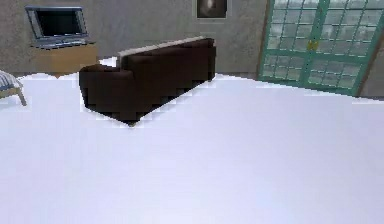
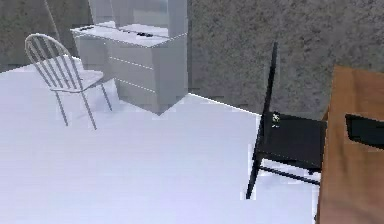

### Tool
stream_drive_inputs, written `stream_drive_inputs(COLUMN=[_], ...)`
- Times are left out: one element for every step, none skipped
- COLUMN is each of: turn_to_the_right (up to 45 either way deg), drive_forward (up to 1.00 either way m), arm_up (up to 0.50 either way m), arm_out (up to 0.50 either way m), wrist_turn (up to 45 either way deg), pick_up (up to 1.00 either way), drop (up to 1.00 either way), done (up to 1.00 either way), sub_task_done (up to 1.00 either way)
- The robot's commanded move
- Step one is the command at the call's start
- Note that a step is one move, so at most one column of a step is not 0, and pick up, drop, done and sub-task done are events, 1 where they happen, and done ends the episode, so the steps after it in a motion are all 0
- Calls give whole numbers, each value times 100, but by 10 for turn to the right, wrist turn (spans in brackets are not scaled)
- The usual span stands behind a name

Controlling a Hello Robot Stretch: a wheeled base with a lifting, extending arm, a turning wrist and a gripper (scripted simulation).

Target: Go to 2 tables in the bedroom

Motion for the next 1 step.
stream_drive_inputs(turn_to_the_right=[0], drive_forward=[15], arm_up=[0], arm_out=[0], wrist_turn=[0], pick_up=[0], drop=[0], done=[0], sub_task_done=[0])
